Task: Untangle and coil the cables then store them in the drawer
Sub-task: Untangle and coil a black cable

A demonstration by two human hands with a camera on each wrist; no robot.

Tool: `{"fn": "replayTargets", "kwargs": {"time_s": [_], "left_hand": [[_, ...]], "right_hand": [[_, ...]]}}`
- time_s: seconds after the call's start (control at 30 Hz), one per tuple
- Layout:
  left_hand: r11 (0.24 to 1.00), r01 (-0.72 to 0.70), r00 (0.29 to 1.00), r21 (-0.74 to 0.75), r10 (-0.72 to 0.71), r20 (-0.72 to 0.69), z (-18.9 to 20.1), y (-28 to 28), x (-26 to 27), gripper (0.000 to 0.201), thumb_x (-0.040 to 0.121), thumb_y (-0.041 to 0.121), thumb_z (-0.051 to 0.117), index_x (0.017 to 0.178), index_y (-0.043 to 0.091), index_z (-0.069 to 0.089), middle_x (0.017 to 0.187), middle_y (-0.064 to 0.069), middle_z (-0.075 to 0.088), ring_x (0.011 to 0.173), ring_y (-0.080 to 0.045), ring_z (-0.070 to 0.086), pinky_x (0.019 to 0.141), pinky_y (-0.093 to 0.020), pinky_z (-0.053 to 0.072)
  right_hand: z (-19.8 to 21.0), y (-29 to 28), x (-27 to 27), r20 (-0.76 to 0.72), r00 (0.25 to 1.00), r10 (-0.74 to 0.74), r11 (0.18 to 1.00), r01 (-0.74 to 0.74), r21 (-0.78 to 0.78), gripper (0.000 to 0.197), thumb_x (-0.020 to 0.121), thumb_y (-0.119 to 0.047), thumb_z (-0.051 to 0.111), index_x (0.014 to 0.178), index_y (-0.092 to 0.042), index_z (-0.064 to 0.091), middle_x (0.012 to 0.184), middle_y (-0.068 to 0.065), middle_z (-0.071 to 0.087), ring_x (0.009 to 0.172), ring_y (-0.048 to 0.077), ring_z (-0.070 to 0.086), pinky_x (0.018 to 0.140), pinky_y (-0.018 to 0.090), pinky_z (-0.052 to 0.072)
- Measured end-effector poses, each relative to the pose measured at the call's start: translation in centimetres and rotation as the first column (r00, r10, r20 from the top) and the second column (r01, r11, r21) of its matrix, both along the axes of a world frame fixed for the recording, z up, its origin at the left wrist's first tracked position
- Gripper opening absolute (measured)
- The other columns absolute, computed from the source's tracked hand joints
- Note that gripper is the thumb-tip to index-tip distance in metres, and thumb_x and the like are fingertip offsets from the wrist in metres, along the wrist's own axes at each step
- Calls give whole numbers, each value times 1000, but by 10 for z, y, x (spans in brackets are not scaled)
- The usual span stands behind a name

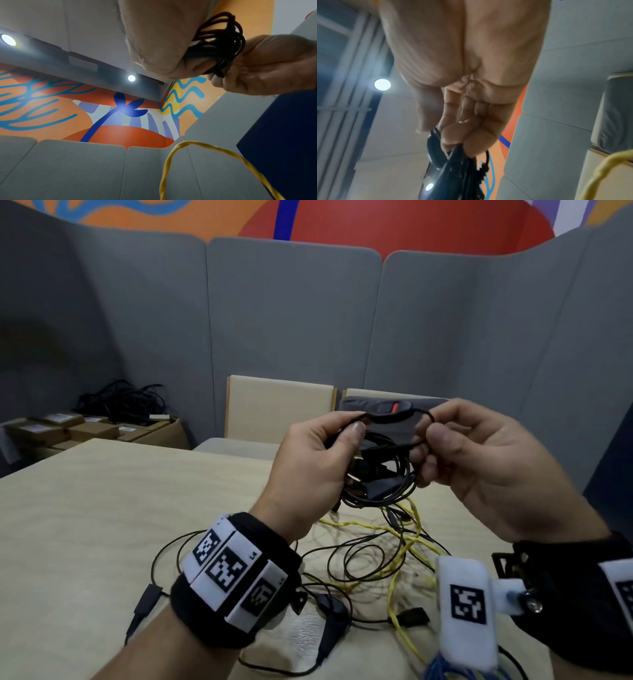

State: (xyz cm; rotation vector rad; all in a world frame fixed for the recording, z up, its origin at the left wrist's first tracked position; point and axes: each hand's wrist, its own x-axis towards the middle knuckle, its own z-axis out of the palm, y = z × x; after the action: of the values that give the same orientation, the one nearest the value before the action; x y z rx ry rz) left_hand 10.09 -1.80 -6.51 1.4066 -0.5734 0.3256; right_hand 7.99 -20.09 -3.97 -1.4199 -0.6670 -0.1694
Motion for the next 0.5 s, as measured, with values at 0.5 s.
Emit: {"fn": "replayTargets", "kwargs": {"time_s": [0.5], "left_hand": [[973,172,980,-154,-185,-73,5,2,-7,13,97,8,48,97,9,60,69,-7,68,56,-15,65,42,-21,49]], "right_hand": [[-19,5,16,-216,959,185,983,-176,59,65,48,-29,96,95,-17,53,103,14,64,93,26,66,72,34,58]]}}
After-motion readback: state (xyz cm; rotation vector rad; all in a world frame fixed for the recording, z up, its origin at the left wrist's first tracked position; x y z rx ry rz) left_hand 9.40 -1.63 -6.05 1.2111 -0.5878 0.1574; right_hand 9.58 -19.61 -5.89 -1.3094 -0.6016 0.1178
